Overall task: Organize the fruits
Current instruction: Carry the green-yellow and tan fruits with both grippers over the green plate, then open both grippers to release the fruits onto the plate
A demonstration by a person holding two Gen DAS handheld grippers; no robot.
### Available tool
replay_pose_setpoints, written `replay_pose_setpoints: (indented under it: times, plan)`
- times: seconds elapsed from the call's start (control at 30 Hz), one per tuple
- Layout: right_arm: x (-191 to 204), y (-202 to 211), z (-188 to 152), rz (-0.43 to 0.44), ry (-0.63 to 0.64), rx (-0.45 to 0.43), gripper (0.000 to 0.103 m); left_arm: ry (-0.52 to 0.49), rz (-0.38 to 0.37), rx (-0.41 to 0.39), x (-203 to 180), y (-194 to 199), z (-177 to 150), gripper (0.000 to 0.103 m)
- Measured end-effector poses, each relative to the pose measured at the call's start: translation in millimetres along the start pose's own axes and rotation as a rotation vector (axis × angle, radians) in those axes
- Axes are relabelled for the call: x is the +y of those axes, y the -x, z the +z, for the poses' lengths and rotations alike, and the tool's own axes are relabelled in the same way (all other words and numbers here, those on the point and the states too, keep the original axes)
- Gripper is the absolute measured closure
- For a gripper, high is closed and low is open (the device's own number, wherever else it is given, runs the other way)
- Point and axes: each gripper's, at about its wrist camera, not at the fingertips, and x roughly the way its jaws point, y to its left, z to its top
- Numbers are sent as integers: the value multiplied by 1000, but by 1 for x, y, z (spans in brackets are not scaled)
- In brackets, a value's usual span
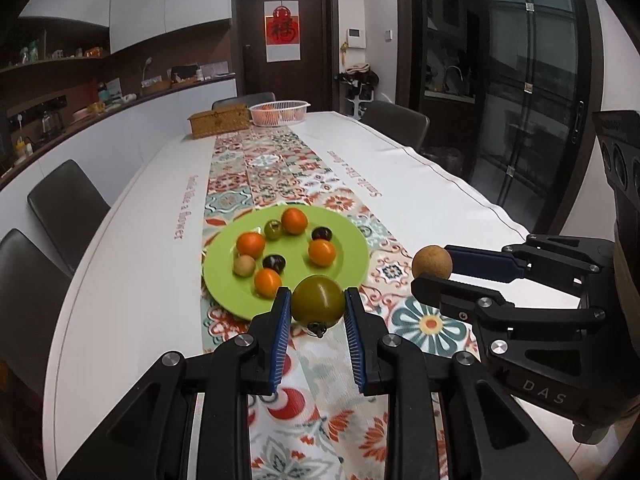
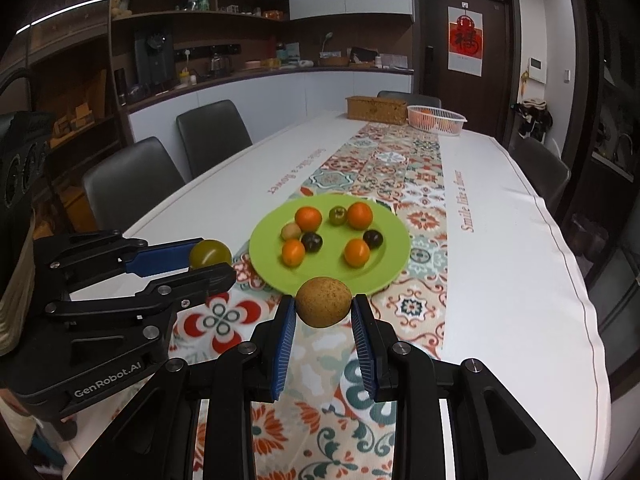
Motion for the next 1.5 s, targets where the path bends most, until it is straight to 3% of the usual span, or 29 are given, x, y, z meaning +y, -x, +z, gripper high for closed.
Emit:
replay_pose_setpoints:
  times: [0.6, 1.5]
  plan:
    - [-20, -48, 45, -30, 21, 9, 73, 53, 6, 1, 33, -44, 37, 76]
    - [-47, -155, 78, -13, -8, 164, 73, 113, -43, 156, 70, -150, 57, 76]
